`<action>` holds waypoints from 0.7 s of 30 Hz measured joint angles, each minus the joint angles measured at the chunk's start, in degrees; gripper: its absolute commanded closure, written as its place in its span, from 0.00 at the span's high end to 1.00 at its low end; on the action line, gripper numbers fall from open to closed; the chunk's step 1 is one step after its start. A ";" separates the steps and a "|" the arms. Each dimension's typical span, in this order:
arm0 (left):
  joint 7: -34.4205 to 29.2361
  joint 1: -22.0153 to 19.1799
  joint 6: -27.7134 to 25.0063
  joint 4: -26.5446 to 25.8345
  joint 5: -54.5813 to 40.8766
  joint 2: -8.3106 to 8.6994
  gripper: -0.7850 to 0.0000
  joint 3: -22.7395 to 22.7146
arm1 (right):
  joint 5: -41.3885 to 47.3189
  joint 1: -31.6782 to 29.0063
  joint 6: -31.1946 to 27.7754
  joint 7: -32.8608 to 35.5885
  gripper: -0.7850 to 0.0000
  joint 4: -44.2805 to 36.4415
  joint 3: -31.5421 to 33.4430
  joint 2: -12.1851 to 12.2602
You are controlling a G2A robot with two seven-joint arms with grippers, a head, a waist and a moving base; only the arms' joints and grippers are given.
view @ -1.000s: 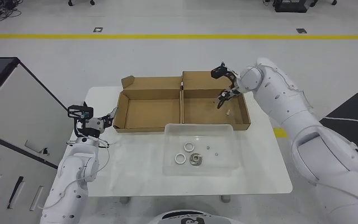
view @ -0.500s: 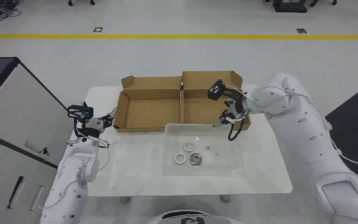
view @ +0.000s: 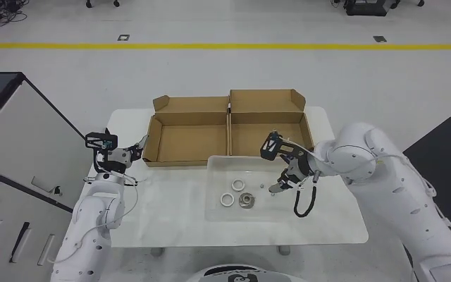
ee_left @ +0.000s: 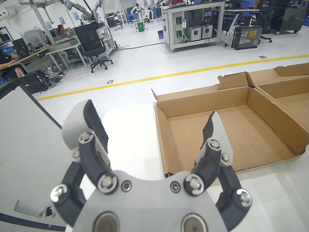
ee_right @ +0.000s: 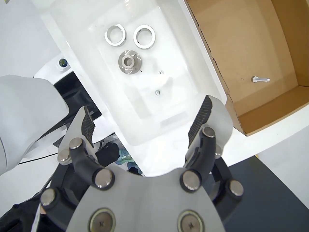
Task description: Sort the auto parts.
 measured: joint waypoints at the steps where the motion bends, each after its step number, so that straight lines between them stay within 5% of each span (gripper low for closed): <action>1: 0.00 0.00 0.00 0.00 0.00 0.00 1.00 0.00 | -0.01 0.01 0.00 0.00 1.00 0.02 0.00 -0.02; 8: 0.00 0.00 0.00 0.00 0.00 0.00 1.00 0.00 | -0.93 -0.30 -0.25 -0.36 1.00 -0.28 -0.50 0.03; 21: 0.00 0.00 0.00 0.00 0.00 0.00 1.00 0.00 | -8.66 6.53 -2.36 0.00 0.98 1.75 -15.41 1.30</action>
